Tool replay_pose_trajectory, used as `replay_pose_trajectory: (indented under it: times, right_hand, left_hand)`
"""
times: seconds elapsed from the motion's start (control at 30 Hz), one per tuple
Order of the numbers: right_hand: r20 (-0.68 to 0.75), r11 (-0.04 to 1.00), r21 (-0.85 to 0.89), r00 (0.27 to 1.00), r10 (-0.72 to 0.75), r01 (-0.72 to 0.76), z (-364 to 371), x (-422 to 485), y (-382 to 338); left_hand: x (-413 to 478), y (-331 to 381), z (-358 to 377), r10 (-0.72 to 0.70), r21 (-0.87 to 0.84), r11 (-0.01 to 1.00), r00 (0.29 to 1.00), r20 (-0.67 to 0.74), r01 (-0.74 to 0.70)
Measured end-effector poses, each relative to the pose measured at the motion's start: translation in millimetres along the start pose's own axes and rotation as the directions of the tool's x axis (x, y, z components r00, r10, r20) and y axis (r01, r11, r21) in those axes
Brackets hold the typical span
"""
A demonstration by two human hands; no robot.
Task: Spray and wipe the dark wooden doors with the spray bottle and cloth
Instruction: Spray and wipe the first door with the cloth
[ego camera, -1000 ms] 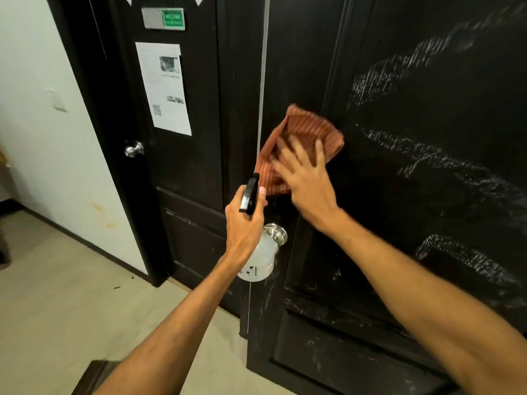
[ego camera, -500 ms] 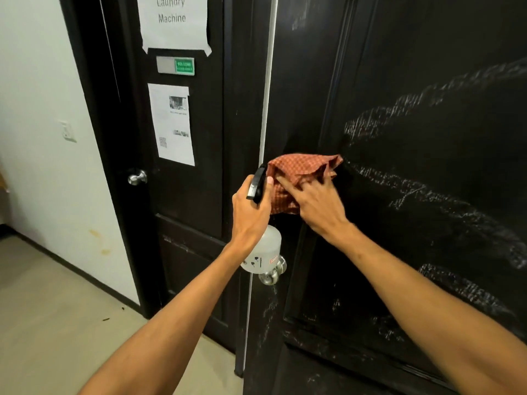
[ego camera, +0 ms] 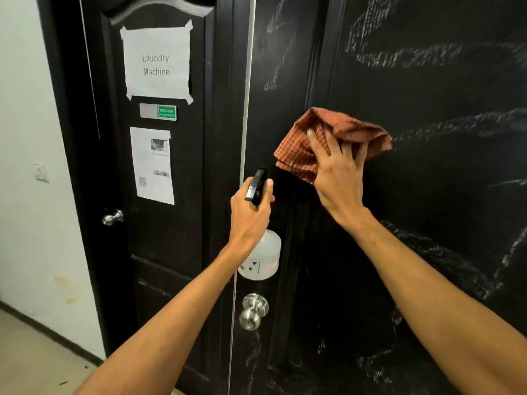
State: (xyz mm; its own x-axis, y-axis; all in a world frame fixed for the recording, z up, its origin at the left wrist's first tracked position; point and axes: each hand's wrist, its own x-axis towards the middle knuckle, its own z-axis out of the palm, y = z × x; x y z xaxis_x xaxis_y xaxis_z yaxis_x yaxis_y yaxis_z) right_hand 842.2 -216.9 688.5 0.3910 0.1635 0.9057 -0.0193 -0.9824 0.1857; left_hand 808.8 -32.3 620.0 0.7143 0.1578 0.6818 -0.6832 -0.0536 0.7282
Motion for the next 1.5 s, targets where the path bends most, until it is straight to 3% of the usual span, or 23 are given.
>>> replay_pose_trajectory:
  times: [0.17, 0.37, 0.53, 0.7, 0.87, 1.03, 1.17, 1.33, 1.5]
  right_hand:
    - [0.068, 0.975, -0.017, 0.974, -0.218, 0.22, 13, -37, -16]
    - [-0.025, 0.997, 0.041, 0.997, -0.069, 0.07, -6, 43, -19]
    - [0.037, 0.954, -0.02, 0.954, -0.297, 0.298, 5, 34, -32]
    - [-0.078, 0.997, -0.003, 0.994, -0.074, 0.074, -15, 105, -30]
    - [0.021, 0.948, -0.038, 0.949, -0.315, 0.316, -3, 83, -42]
    - [-0.075, 0.998, -0.006, 0.996, -0.055, 0.055, -33, 154, -49]
    - [-0.022, 0.975, -0.011, 0.975, -0.22, 0.22, -16, 135, -58]
    - [-0.08, 0.995, -0.002, 0.991, -0.104, 0.105, -39, 202, -28]
    - [-0.021, 0.956, -0.064, 0.958, -0.288, 0.286, -25, 155, -36]
  left_hand:
    - [20, 13, 9, 0.022, 0.002, 1.0, 0.999, -0.028, -0.021]
    - [47, 31, 4, 0.05, 0.008, 0.999, 0.997, -0.054, -0.049]
    - [59, 34, -8, 0.112, -0.022, 0.993, 0.991, -0.069, -0.114]
    - [77, 39, -19, 0.122, -0.006, 0.992, 0.99, -0.075, -0.123]
    - [93, 42, -30, 0.132, -0.04, 0.99, 0.989, -0.062, -0.135]
    - [108, 45, -39, 0.11, -0.042, 0.993, 0.99, -0.084, -0.113]
    - [115, 47, -44, 0.143, -0.049, 0.988, 0.986, -0.089, -0.148]
    - [133, 60, -46, 0.158, -0.036, 0.986, 0.984, -0.085, -0.161]
    - [144, 85, -35, 0.223, -0.054, 0.973, 0.974, -0.042, -0.225]
